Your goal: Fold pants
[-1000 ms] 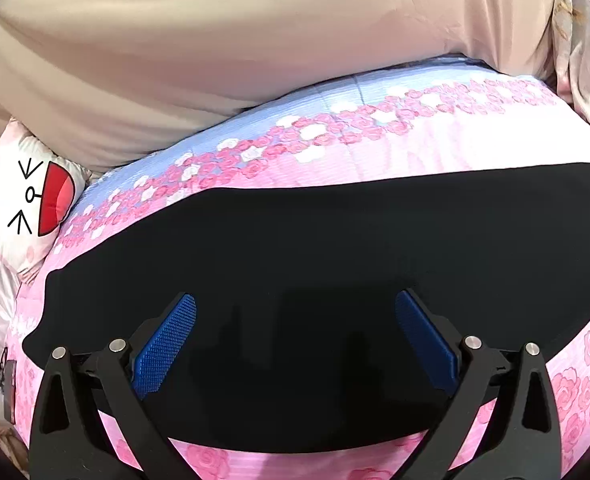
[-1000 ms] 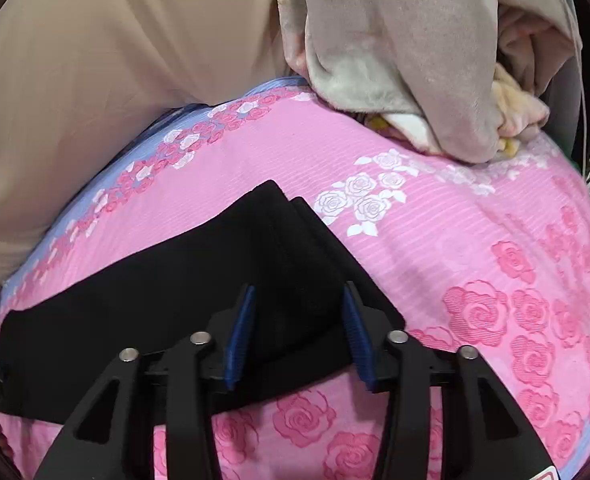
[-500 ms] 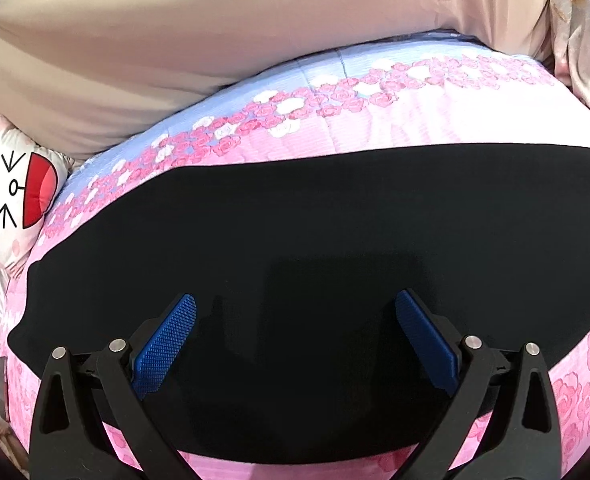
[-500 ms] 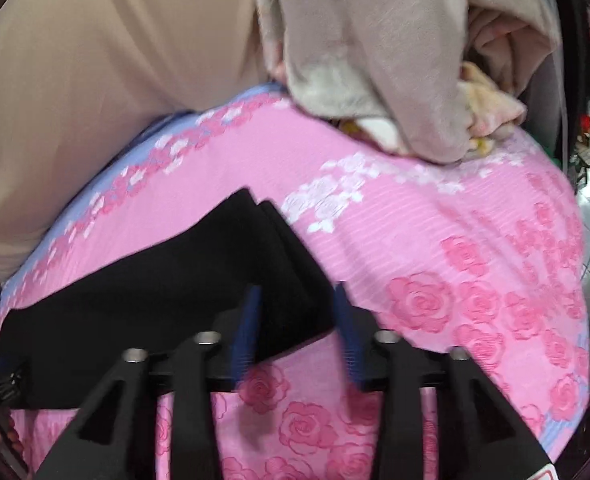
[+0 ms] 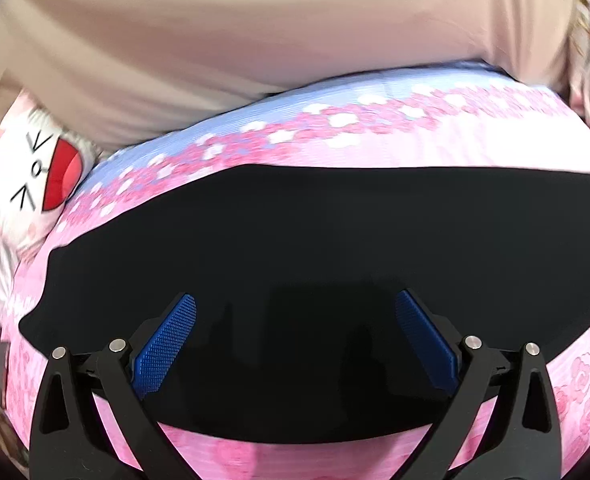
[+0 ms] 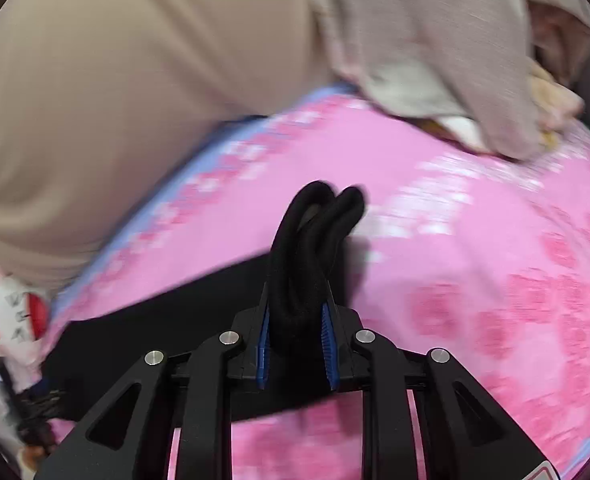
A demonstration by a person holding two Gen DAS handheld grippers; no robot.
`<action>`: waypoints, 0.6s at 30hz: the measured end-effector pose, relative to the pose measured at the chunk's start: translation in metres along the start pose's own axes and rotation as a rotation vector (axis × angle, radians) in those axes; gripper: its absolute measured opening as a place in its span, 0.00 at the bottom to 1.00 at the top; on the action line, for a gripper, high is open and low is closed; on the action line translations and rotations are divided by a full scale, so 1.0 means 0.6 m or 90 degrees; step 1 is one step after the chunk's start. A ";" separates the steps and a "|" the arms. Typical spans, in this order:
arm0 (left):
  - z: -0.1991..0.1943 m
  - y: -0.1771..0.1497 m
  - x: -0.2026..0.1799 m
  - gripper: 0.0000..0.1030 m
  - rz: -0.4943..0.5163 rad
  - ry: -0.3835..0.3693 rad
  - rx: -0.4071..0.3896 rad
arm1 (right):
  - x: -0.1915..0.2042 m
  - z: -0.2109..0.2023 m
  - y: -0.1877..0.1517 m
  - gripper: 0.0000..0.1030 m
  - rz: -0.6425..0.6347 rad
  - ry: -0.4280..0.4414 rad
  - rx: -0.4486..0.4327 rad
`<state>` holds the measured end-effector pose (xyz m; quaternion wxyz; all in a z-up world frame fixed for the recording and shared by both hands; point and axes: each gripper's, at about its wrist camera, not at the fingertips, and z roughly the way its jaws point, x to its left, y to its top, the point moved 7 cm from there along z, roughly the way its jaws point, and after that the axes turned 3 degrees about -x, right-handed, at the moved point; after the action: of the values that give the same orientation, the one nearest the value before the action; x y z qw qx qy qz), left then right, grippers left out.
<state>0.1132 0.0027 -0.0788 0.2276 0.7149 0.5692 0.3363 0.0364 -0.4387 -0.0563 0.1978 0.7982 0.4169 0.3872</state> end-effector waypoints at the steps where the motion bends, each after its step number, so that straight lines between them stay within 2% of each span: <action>1: 0.001 -0.003 0.019 0.95 -0.015 0.001 0.000 | 0.038 -0.001 -0.001 0.19 -0.016 0.028 0.000; 5: 0.003 -0.015 0.084 0.95 -0.064 0.008 -0.001 | 0.234 0.027 -0.031 0.19 -0.116 0.146 0.038; 8: -0.001 -0.027 0.138 0.95 -0.099 0.018 -0.007 | 0.394 0.075 -0.090 0.19 -0.203 0.218 0.089; 11: -0.009 -0.044 0.198 0.95 -0.130 0.034 -0.010 | 0.517 0.127 -0.163 0.20 -0.273 0.260 0.138; 13: -0.015 -0.063 0.239 0.95 -0.150 0.047 -0.008 | 0.577 0.157 -0.209 0.20 -0.314 0.264 0.163; 16: -0.019 -0.094 0.294 0.95 -0.174 0.066 0.002 | 0.657 0.187 -0.301 0.20 -0.364 0.302 0.230; 18: -0.021 -0.113 0.326 0.95 -0.189 0.080 0.006 | 0.686 0.203 -0.349 0.26 -0.410 0.294 0.261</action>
<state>0.0835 0.2081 -0.0750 0.2353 0.6013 0.6836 0.3401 0.1697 0.0195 -0.0795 0.0479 0.5429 0.7457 0.3833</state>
